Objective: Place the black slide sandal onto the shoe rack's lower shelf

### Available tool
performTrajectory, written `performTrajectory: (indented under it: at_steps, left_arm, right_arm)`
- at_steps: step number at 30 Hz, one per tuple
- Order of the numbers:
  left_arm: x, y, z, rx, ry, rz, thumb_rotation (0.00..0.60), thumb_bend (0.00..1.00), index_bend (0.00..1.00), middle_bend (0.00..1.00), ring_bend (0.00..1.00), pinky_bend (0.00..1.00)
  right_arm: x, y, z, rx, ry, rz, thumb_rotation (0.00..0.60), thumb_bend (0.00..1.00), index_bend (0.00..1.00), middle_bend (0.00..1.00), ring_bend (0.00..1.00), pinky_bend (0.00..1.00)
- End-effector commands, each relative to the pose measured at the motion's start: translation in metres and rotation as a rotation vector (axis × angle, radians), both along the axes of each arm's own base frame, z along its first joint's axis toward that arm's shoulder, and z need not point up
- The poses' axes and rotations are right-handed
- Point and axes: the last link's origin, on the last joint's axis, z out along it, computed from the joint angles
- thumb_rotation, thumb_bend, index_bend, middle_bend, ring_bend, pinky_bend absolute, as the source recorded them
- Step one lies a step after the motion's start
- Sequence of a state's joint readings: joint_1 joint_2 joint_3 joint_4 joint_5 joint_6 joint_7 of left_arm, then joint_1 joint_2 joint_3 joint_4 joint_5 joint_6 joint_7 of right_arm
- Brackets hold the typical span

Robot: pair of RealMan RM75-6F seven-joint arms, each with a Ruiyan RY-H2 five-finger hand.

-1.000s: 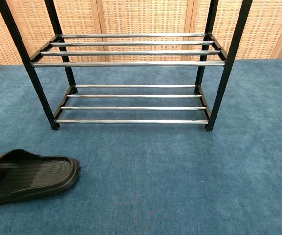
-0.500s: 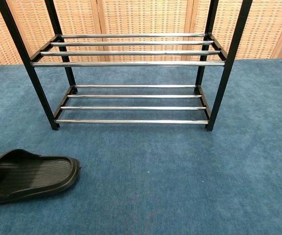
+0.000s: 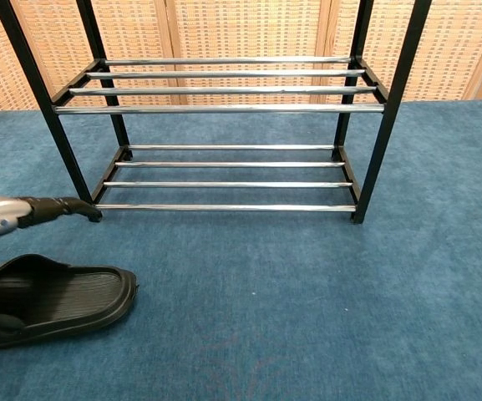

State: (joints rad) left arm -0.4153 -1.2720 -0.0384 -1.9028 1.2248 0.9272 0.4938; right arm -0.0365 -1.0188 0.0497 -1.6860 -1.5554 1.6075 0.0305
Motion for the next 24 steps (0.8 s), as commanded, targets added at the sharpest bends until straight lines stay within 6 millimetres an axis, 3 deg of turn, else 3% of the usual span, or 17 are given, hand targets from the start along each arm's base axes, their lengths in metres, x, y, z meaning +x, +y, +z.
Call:
performTrajectory:
  at_steps: [1, 16, 20, 24]
  left_arm:
    - [0.003, 0.007, -0.019, -0.044, 0.027, 0.006, 0.6, 0.07, 0.0, 0.0, 0.0, 0.0]
    - [0.006, 0.021, -0.047, -0.066, 0.066, 0.046, 0.6, 0.07, 0.0, 0.0, 0.0, 0.0]
    - [0.007, 0.022, -0.051, -0.061, 0.068, 0.052, 0.6, 0.07, 0.01, 0.05, 0.01, 0.1]
    - [0.005, 0.023, -0.053, -0.039, 0.082, 0.062, 0.6, 0.07, 0.11, 0.18, 0.11, 0.22]
  right_arm:
    - [-0.001, 0.0, 0.001, 0.0, -0.003, -0.003, 0.6, 0.0, 0.0, 0.0, 0.0, 0.0]
    - [-0.004, 0.0, 0.0, 0.009, -0.002, -0.02, 0.6, 0.0, 0.0, 0.0, 0.0, 0.0]
    - [-0.004, -0.001, 0.0, 0.01, -0.004, -0.022, 0.6, 0.0, 0.0, 0.0, 0.0, 0.0]
    - [-0.005, -0.002, 0.001, 0.007, -0.007, -0.026, 0.6, 0.0, 0.0, 0.0, 0.0, 0.0]
